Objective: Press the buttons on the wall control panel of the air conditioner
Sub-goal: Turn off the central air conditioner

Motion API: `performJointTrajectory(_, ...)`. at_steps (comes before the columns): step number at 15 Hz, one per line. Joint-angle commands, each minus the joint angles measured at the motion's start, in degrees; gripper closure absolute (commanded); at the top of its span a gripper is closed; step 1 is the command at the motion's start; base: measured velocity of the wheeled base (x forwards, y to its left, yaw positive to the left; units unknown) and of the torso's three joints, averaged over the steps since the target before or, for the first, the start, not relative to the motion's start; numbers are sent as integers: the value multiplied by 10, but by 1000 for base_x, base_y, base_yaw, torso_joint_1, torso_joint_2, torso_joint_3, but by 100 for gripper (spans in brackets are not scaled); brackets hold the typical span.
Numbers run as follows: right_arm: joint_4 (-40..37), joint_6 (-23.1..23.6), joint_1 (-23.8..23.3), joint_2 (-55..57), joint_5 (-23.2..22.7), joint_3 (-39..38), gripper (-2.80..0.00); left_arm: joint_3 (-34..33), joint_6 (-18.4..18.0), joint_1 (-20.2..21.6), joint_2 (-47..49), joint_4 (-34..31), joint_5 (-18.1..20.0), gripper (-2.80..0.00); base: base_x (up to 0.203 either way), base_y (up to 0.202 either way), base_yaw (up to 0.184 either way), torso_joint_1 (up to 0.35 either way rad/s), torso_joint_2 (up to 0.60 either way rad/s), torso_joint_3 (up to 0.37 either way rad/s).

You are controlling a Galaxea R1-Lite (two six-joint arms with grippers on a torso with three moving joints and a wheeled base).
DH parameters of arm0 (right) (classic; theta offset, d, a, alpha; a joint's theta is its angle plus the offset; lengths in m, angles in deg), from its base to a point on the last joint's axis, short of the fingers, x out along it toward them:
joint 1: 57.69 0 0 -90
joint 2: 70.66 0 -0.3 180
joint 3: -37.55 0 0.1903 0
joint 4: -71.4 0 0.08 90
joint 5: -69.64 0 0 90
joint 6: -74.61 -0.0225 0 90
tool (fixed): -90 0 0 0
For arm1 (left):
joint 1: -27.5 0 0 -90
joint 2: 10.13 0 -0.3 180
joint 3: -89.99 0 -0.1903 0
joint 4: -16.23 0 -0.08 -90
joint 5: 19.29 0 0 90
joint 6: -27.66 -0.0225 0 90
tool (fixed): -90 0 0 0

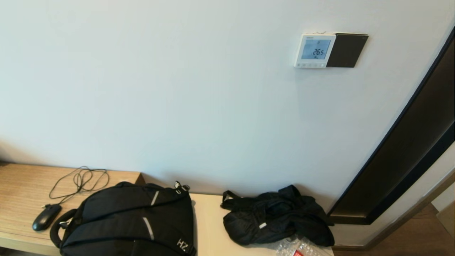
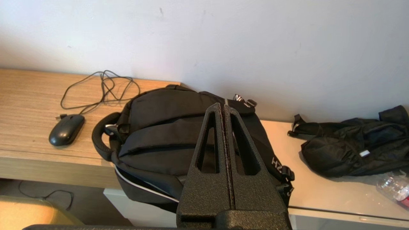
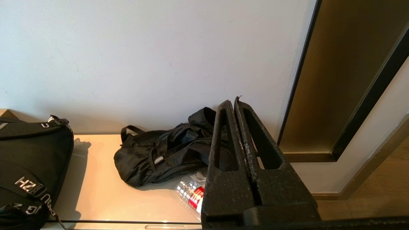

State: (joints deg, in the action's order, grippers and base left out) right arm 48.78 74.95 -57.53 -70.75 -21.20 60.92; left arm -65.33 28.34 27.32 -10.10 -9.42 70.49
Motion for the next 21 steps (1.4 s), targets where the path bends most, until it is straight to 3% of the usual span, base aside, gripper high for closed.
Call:
performJointTrajectory(1, 0, 1, 0, -1, 0, 0, 0, 0, 0, 0, 0, 0, 0, 0, 0, 0, 0, 0, 0, 0)
performJointTrajectory(21, -3, 5, -1, 0, 1, 3, 0, 0, 1, 0, 0, 0, 0, 0, 0, 0, 0, 0, 0, 0)
